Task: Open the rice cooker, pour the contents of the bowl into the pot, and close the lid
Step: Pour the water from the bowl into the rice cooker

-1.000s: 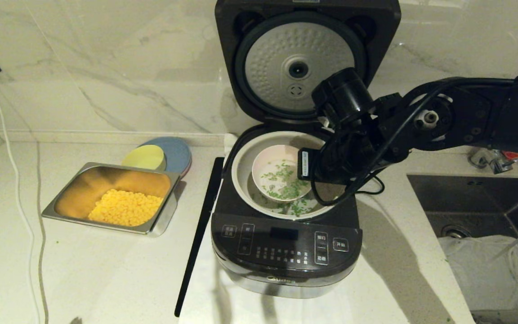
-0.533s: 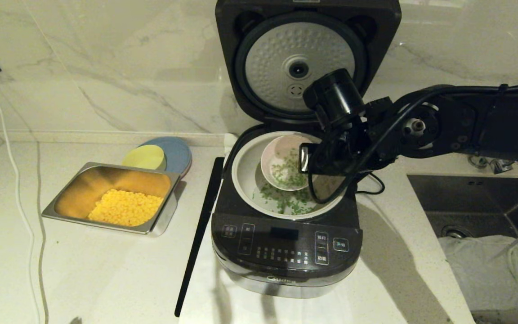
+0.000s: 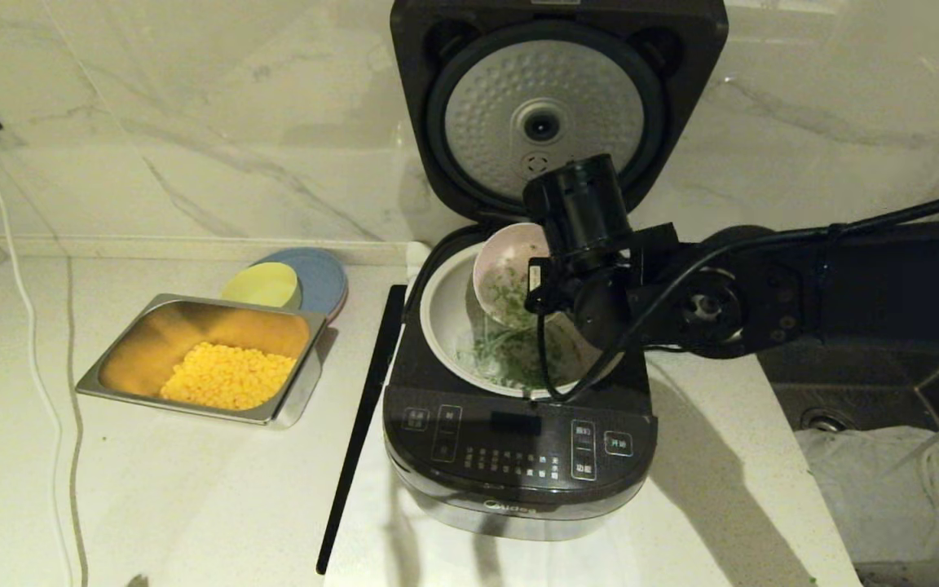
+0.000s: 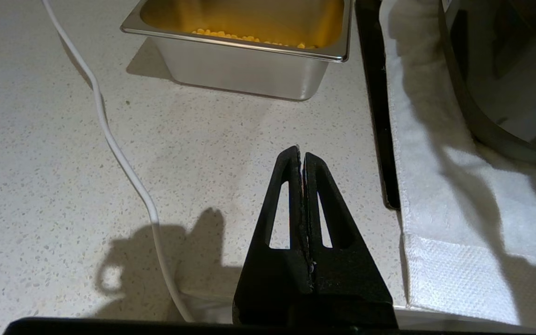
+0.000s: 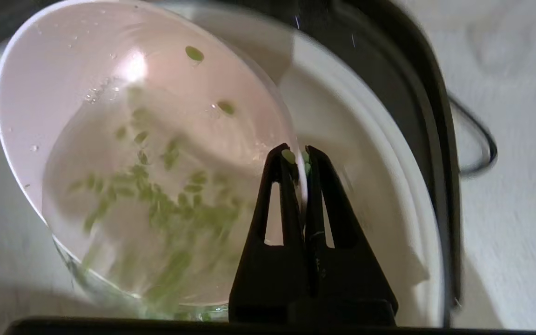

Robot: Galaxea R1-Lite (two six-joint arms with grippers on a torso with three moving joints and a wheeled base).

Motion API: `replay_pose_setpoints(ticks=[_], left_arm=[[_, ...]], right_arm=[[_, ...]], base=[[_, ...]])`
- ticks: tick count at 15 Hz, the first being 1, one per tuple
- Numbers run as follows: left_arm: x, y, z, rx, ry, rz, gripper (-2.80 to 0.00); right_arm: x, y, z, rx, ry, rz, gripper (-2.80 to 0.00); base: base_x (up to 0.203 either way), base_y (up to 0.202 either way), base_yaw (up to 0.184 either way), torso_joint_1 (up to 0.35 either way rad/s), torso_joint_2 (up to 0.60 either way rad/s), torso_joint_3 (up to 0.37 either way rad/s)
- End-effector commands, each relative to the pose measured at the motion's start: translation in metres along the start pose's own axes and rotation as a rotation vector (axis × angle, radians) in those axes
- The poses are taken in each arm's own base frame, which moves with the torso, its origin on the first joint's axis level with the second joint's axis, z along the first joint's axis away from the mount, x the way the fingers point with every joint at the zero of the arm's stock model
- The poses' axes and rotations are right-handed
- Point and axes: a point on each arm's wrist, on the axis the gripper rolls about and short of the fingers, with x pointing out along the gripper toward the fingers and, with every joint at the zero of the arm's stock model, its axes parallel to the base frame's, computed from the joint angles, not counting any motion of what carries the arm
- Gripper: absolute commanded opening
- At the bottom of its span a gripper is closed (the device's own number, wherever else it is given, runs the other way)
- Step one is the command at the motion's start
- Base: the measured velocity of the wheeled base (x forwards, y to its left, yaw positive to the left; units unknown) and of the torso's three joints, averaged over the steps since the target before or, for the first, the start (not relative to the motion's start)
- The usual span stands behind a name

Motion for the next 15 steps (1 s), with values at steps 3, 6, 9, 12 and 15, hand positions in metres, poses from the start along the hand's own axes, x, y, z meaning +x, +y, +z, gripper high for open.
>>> replay_pose_setpoints(ticks=[3, 6, 9, 12, 15], left_arm=[[0.001, 0.0, -0.003, 0.0, 0.008, 0.0, -2.8], [0.001, 0.0, -0.003, -0.001, 0.008, 0.0, -2.8], [0.001, 0.0, -0.003, 0.0, 0.008, 0.0, -2.8], [0.001, 0.0, -0.003, 0.0, 0.008, 0.0, -2.8], [0.001, 0.0, -0.003, -0.001, 0.008, 0.0, -2.8]], right_arm=[[0.001, 0.004, -0.014, 0.028, -0.166, 0.006, -2.8], [-0.001, 0.006, -0.03, 0.003, -0.272, 0.028, -2.8], [0.0, 0.008, -0.039, -0.013, -0.408, 0.026, -2.8], [-0.004, 0.01, -0.044, -0.033, -0.473, 0.025, -2.8], [-0.005, 0.01, -0.045, -0.04, -0.506, 0.021, -2.8]], base=[[0.0, 0.0, 0.0, 0.0, 0.0, 0.0], [0.0, 0.0, 0.0, 0.0, 0.0, 0.0], [0.0, 0.0, 0.0, 0.0, 0.0, 0.0], [0.0, 0.0, 0.0, 0.0, 0.0, 0.0], [0.0, 0.0, 0.0, 0.0, 0.0, 0.0]])
